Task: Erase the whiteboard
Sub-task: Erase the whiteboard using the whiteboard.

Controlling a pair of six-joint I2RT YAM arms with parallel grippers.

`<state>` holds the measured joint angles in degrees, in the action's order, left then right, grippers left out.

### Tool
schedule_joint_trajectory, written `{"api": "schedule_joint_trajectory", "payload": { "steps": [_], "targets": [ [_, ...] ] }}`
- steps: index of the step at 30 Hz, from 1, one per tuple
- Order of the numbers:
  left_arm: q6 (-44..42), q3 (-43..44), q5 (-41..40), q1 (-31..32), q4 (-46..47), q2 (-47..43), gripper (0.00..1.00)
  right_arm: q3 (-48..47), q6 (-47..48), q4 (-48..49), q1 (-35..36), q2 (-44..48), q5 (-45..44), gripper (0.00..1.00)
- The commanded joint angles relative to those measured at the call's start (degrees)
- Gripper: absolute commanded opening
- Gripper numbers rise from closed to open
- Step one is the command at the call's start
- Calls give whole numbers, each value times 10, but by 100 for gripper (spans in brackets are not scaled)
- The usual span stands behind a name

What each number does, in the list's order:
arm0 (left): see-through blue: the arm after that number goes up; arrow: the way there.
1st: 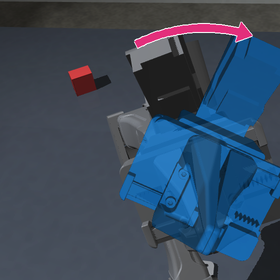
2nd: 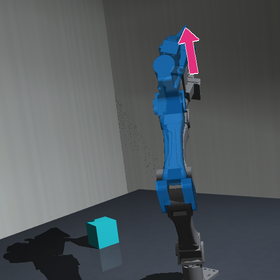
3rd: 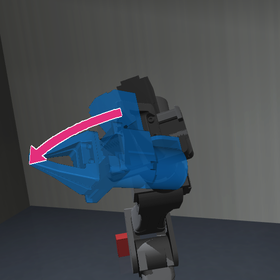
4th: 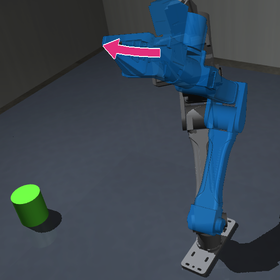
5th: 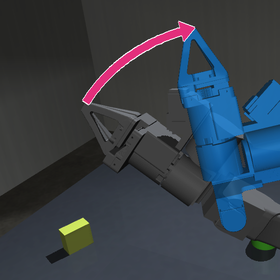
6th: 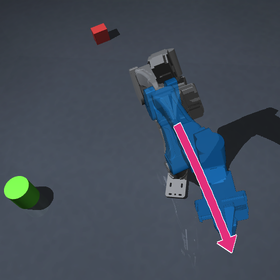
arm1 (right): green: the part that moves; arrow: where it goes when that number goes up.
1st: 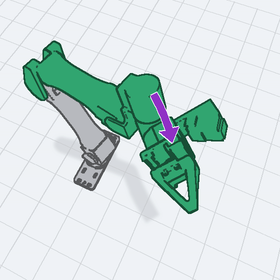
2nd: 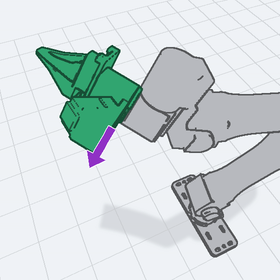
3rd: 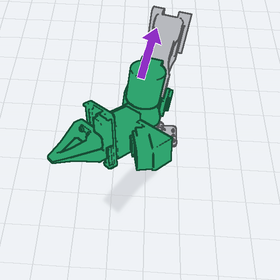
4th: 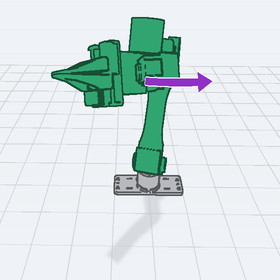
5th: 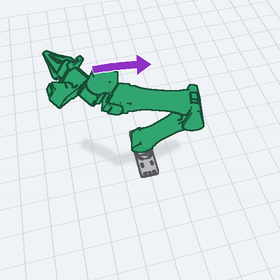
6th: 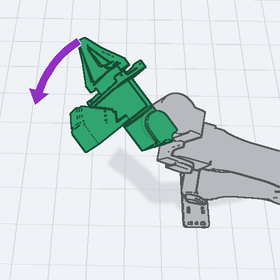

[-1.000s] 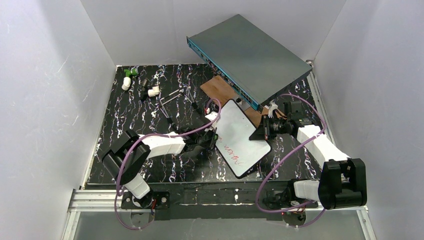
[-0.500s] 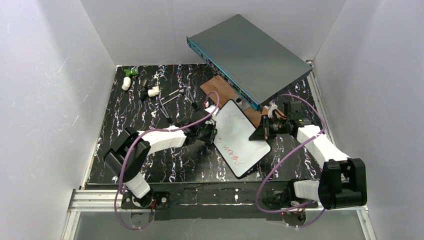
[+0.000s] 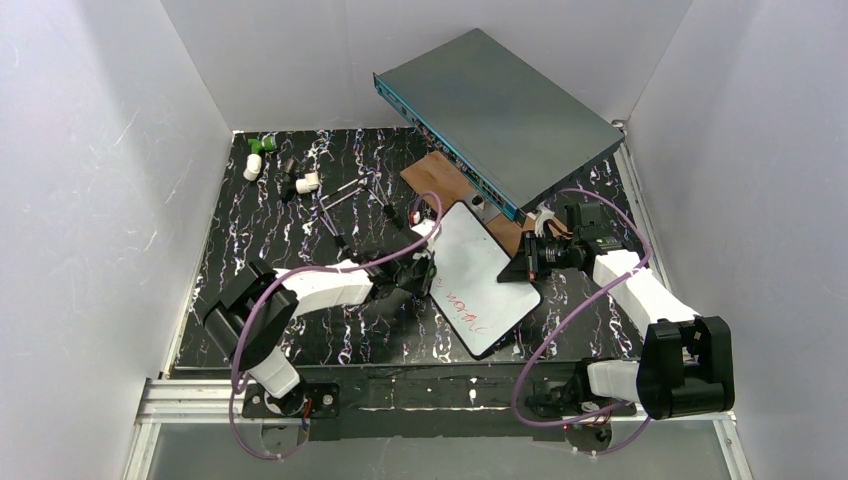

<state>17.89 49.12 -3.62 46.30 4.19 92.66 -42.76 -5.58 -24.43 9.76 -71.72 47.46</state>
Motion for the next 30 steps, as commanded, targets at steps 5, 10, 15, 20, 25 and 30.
{"api": "schedule_joint_trajectory", "payload": {
  "steps": [5,10,15,20,25,30],
  "targets": [
    [1,-11,18,61,-4,-6,0,-7,44,-35,18,-4,38,1],
    [-25,46,35,16,-38,3,0,-7,45,-36,18,-2,35,1],
    [-21,32,68,14,-47,-2,0,-7,44,-35,18,-1,32,1],
    [7,-25,51,79,-13,-16,0,-7,44,-35,18,-1,34,1],
    [10,-20,26,89,-11,-5,0,-7,45,-35,18,-4,37,1],
    [-12,37,28,31,-51,-3,0,-7,44,-35,18,-1,35,1]
  ]
}}
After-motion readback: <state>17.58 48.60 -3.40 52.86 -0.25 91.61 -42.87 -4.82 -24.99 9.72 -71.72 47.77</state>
